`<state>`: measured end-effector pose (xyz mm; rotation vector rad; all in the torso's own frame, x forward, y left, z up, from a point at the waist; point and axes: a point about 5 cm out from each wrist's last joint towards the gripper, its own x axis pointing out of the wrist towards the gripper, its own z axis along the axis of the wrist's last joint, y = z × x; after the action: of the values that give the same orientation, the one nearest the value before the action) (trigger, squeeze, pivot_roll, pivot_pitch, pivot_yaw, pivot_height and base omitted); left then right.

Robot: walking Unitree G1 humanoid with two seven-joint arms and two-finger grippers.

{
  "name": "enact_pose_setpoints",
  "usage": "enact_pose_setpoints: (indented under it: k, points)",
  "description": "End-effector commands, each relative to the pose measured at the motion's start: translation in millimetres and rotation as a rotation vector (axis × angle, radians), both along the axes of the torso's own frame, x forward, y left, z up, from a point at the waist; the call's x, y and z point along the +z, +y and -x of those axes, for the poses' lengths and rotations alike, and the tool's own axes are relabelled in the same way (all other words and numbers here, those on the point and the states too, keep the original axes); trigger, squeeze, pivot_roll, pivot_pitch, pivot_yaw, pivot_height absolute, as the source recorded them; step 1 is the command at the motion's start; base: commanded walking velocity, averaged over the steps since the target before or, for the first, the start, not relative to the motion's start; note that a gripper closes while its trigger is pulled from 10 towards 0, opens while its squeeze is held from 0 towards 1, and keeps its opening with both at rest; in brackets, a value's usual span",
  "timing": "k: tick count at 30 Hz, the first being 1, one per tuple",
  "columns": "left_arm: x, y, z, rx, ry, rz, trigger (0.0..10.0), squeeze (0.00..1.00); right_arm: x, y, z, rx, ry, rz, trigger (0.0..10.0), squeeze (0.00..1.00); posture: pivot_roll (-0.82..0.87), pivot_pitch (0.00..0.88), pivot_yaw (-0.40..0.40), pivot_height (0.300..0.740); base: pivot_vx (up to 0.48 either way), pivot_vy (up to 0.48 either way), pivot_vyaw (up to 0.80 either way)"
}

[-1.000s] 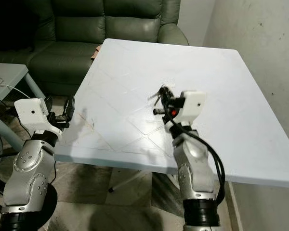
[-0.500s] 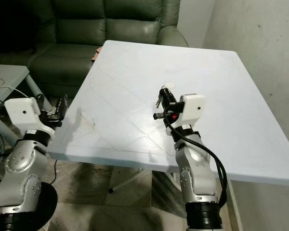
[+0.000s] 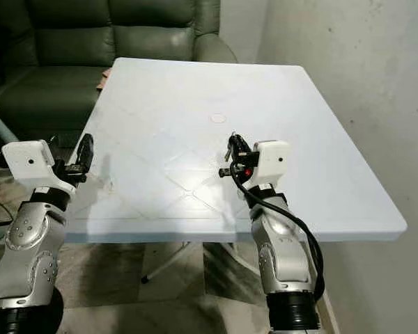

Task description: Hang keys on a hook

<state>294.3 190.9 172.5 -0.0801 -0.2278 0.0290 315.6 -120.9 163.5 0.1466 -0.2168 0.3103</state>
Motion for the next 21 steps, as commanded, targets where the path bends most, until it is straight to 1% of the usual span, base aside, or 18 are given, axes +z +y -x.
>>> enact_pose_setpoints:
  k: [1,12,15,19,21]
  points:
    - [-1.0,-0.2,-0.9,0.009,0.002,-0.008,10.0,0.0,2.2,1.7,-1.7,0.005,-0.014,0.018,10.0,0.0,-0.11,0.01,-0.018,0.74,0.0,0.0,-0.76]
    - [-3.4,-1.8,-2.8,-0.008,0.012,0.051,10.0,0.0,1.3,2.4,-2.7,0.009,-0.012,0.034,10.0,0.0,-0.11,0.0,-0.022,0.74,0.0,0.0,-0.76]
    - [-3.9,-1.4,-3.1,-0.005,0.016,0.038,10.0,0.0,0.9,3.0,-2.8,0.013,-0.011,0.035,10.0,0.0,-0.11,0.0,-0.025,0.74,0.0,0.39,-0.76]
    - [-7.6,1.1,-4.2,0.017,0.041,0.06,10.0,0.0,0.0,4.0,-2.9,0.02,-0.009,0.038,10.0,0.0,-0.11,0.0,-0.028,0.74,0.0,0.367,-0.76]
    - [-8.0,2.1,-4.3,0.029,0.044,0.05,10.0,0.0,0.0,4.2,-2.8,0.022,-0.009,0.038,10.0,0.0,-0.11,0.0,-0.028,0.74,0.0,0.0,-0.76]
